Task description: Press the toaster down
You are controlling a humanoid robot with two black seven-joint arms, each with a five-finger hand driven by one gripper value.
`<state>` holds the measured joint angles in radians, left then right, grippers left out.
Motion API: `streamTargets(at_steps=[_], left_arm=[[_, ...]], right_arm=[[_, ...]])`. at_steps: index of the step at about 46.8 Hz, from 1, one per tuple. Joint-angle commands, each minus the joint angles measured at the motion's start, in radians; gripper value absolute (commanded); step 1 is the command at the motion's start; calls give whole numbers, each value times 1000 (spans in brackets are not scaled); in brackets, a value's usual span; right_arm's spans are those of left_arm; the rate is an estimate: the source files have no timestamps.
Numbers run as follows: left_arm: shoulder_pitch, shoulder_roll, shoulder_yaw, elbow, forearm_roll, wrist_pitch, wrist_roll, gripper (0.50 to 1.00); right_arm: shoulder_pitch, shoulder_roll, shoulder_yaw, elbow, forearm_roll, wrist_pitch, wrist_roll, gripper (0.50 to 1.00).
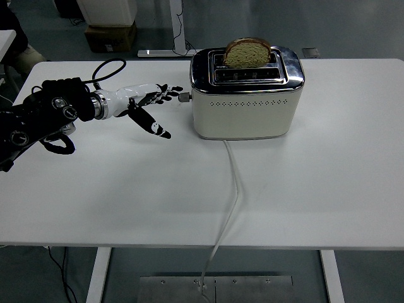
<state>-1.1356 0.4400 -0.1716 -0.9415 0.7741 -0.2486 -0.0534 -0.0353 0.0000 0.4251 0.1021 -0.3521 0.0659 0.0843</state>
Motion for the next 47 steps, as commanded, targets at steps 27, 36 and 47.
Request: streamTargets(at_steps=[27, 36, 47], left_arm=[[2, -26, 0, 18, -1, 2, 0, 1000], [3, -34, 0, 24, -1, 2, 0, 1000], [16, -50, 0, 44, 1, 2, 0, 1000]], right_arm=[[-3, 0, 0, 1, 1, 0, 0, 1000], [-5, 0, 0, 1, 1, 0, -1, 1000], [-8, 0, 0, 1, 1, 0, -1, 998]])
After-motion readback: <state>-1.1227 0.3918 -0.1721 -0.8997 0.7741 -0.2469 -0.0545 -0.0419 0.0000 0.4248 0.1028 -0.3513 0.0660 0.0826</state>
